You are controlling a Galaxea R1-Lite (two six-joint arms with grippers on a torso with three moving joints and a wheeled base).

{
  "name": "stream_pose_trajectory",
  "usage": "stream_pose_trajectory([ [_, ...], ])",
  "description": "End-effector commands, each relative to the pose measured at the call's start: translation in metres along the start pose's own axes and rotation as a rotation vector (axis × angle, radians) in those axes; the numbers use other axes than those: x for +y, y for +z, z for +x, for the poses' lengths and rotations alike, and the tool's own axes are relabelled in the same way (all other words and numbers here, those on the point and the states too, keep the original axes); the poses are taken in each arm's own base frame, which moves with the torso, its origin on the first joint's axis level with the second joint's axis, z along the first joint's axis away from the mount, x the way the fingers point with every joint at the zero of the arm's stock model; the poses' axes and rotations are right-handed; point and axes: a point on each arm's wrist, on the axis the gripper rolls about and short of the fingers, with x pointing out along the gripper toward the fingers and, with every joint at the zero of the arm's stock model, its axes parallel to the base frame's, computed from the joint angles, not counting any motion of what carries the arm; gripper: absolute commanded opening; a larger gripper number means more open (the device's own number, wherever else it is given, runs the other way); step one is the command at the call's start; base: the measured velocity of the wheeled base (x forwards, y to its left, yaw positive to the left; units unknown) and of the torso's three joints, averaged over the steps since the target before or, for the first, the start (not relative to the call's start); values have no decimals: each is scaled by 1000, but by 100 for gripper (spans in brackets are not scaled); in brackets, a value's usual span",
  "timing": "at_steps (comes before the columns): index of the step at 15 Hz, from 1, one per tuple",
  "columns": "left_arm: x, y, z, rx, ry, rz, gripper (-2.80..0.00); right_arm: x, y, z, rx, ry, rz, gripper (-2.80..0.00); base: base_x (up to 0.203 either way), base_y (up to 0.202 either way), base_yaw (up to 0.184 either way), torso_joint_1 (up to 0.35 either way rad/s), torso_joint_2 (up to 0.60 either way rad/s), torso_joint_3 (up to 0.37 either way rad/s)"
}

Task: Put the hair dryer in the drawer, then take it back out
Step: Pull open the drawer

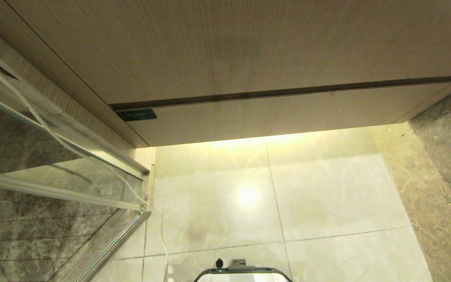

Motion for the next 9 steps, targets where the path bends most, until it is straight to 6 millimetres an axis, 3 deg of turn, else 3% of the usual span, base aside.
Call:
stream_pose_trajectory([
  [1,0,0,0,-1,0,0,-280,1,-12,-1,2,0,-1,-280,0,0,0,0,0,0],
  [9,0,0,0,0,0,0,-280,1,-12,-1,2,0,-1,-280,0,0,0,0,0,0],
])
